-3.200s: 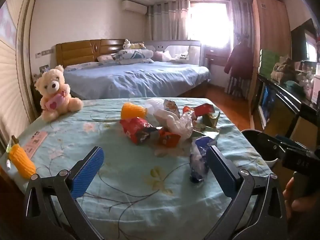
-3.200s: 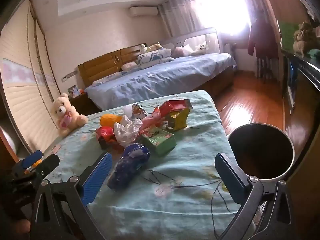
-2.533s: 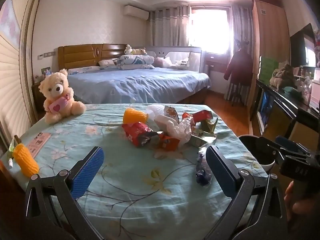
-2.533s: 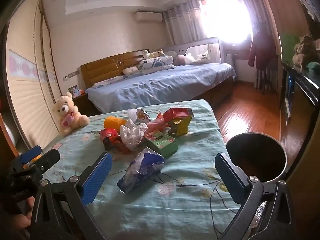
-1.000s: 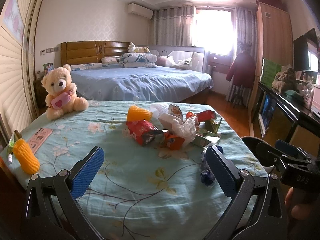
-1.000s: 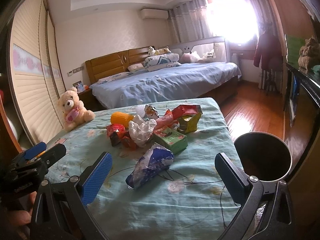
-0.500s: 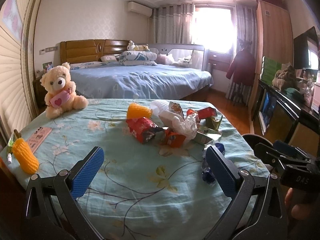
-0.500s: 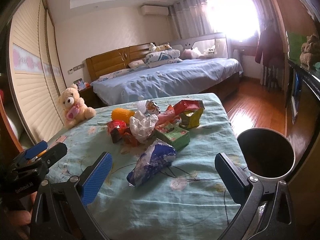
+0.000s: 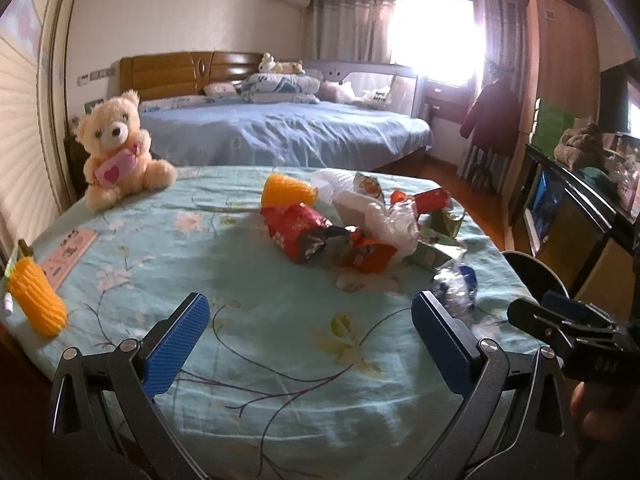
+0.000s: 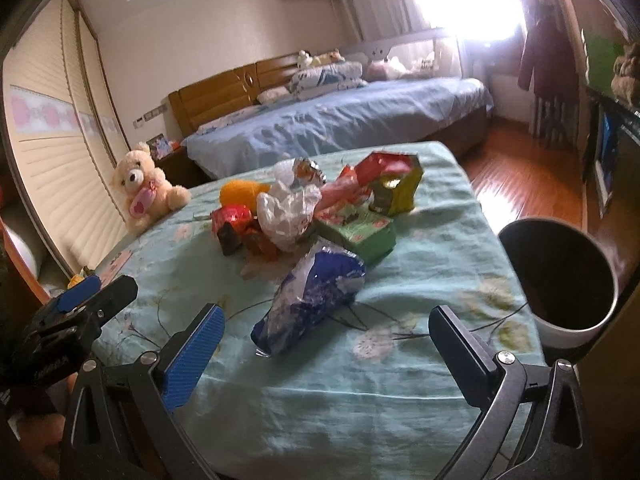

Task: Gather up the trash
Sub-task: 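Grasp the blue plastic bag with the right tool while the left tool grasps the red wrapper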

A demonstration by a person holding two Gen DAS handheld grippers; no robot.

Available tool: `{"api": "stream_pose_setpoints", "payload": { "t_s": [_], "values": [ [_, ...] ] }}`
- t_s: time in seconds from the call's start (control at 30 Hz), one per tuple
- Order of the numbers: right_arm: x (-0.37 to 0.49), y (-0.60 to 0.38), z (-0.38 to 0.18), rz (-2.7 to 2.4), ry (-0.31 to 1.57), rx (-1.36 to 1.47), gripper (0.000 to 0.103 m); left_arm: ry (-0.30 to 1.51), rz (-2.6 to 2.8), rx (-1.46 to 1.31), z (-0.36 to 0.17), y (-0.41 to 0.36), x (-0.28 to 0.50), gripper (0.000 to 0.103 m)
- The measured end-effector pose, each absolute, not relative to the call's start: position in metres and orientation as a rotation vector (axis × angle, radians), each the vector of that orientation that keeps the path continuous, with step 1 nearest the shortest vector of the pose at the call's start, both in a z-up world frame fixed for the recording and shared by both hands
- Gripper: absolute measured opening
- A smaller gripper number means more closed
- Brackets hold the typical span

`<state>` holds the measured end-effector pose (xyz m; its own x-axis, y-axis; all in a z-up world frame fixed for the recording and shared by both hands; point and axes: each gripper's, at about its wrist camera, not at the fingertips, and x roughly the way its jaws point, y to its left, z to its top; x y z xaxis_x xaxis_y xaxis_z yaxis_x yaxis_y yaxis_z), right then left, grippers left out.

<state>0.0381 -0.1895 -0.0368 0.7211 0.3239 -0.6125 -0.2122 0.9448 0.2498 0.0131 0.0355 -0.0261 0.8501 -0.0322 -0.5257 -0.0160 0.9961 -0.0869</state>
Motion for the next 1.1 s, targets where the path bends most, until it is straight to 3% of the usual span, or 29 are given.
{"api": "stream_pose_setpoints", "payload": {
  "t_s": [0.3,0.5,0.6,0.63,0.67,1.03,1.1],
  "values": [
    [0.069,-0.182,-0.064,0.348,0.855,0.268,0.092,0.625,-0.048,-0.093,-0.036,0.044,0.053,0.100],
    [0.089,-0.183,-0.081,0.366,0.935,0.355,0.081,0.676,-0.113,-0.111,-0.044,0.043,0.087,0.094],
    [0.096,-0.183,-0.084,0.370,0.942,0.367,0.066,0.696,-0.142,-0.132,-0.048,0.041,0.101,0.092],
    [0.098,-0.182,-0.085,0.382,0.948,0.371,0.042,0.702,-0.149,-0.137,-0.049,0.039,0.105,0.090],
    [0.099,-0.184,-0.087,0.396,0.959,0.391,0.039,0.707,-0.156,-0.139,-0.050,0.038,0.110,0.088],
    [0.091,-0.217,-0.073,0.389,0.926,0.436,0.033,0.756,-0.231,-0.153,-0.060,0.009,0.150,0.083],
    [0.088,-0.221,-0.072,0.389,0.921,0.440,0.033,0.753,-0.216,-0.135,-0.062,0.005,0.154,0.074]
  ]
}}
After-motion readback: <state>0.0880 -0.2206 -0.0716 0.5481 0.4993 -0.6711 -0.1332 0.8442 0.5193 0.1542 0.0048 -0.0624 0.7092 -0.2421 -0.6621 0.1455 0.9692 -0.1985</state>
